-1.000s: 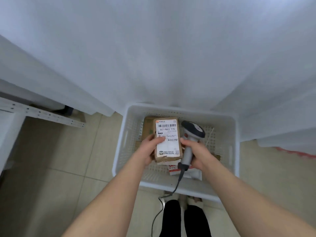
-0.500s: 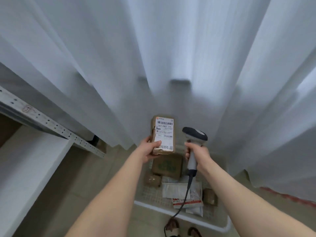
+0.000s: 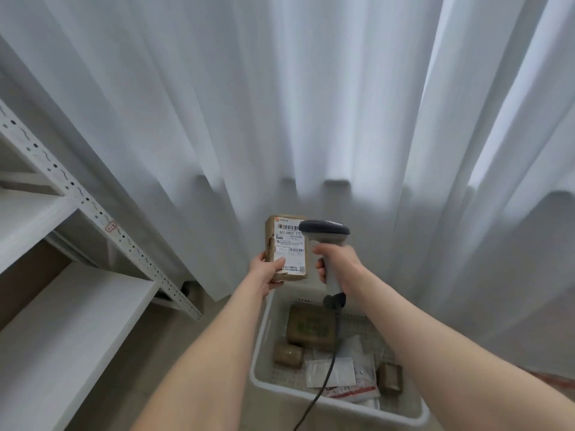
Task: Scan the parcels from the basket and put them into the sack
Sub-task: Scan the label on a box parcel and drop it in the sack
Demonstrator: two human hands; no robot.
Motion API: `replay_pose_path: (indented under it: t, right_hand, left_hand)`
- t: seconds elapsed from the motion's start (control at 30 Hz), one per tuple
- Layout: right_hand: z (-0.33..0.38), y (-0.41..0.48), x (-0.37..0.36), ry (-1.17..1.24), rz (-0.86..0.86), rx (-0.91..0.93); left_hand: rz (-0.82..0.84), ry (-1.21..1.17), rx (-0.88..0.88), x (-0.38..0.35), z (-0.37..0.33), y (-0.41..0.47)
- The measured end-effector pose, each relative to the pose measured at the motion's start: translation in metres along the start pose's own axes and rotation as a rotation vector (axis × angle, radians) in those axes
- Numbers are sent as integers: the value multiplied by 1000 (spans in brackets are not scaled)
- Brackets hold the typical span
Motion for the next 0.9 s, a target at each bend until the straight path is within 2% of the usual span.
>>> replay_pose_path:
  t: [0.4,0.67,0.9]
  right_hand:
    - [-24,-115,-47,-32,-66,77]
    - [-32,-162,-61,-81,-16,70]
    - [-43,-206,-42,-101,28,90]
  left_hand:
    - [80,-11,-48,66,18,-64]
    - [80,-50,-58,74,33,-97]
    - [39,-69,-63,70,55,-145]
Point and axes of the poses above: each hand's wrist, its own y-axis towards the middle knuckle, its own x-axis out of the back of the hand, z = x × y, the point moved 6 cm from there along y, towards the middle knuckle, and after that the axes turned 6 degrees about y, right-handed, at the moved point
